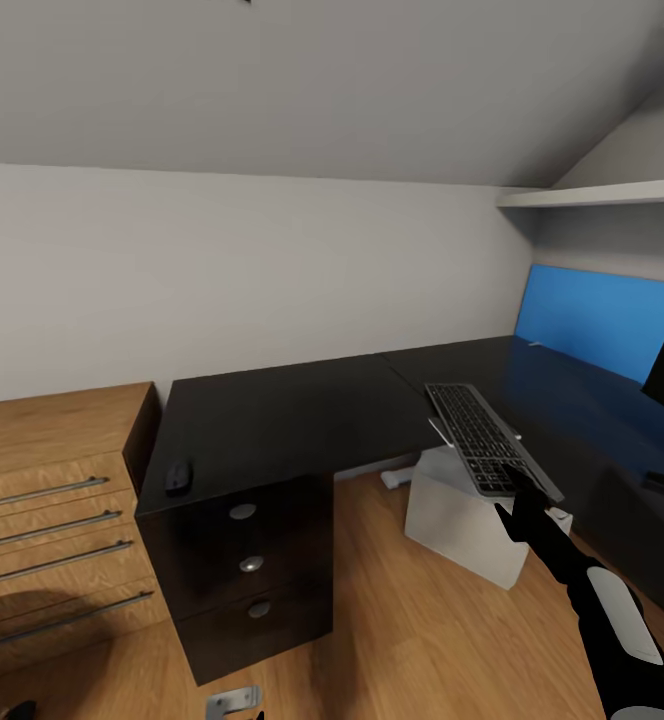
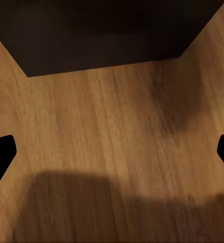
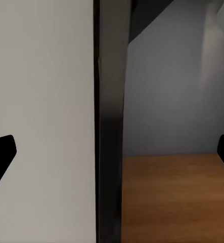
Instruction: In the bedroom, organize the workspace by keeping the computer under the desk, ensuring the monitor is on the desk, placing the keyboard on the desk next to the monitor, placing the mouse on the desk next to the keyboard, moving the folder from the swivel chair onto the desk next to the mouse, stacking the notebook on top of the folder with the pen on top of the notebook, and positioning the swivel chair next to the desk.
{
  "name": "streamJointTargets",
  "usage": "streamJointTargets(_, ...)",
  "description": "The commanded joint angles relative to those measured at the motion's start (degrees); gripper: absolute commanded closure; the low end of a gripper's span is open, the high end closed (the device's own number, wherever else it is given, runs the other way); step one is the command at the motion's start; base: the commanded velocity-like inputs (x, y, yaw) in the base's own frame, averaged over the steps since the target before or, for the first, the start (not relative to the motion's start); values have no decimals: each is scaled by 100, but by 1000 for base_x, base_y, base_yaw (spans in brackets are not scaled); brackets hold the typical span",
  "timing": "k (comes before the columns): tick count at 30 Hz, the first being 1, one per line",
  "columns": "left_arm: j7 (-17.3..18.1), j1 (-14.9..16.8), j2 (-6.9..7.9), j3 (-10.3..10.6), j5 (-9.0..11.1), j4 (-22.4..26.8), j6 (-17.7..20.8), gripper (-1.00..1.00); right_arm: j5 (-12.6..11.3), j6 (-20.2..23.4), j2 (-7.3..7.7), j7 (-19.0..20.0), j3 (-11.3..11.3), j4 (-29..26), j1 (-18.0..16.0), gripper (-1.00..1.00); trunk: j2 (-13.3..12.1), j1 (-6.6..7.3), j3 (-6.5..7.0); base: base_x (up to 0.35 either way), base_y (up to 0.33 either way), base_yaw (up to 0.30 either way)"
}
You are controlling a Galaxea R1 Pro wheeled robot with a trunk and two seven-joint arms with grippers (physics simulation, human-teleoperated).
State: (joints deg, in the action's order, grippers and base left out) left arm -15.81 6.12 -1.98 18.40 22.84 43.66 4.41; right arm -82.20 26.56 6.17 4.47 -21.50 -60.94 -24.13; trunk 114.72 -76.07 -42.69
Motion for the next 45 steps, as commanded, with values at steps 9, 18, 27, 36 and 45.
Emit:
streamJointTargets(9, -45, 3, 4, 24, 41, 11, 24, -100, -10, 33, -1, 10, -12, 3, -4, -100, 3, 0, -6, 13, 0, 0)
streamJointTargets(18, -45, 3, 0, 24, 36, 11, 23, -100, -7, 36, -1, 10, -4, -3, -4, 100, 3, 0, -6, 0, 0, 0)
streamJointTargets(27, -42, 3, -1, 24, 38, 11, 24, -100, -6, 33, -1, 10, -4, -6, -4, 100, 3, 0, -6, 0, 0, 0)
streamJointTargets(36, -45, 3, -4, 24, 38, 11, 24, -100, -9, 39, -1, 13, -4, -18, -4, 100, -358, 198, 156, 0, 0, 0)
streamJointTargets(45, -41, 3, -4, 24, 45, 4, 42, -100, -30, 82, -1, 27, 5, -161, -4, 100, -719, 396, 318, 0, 0, 0)
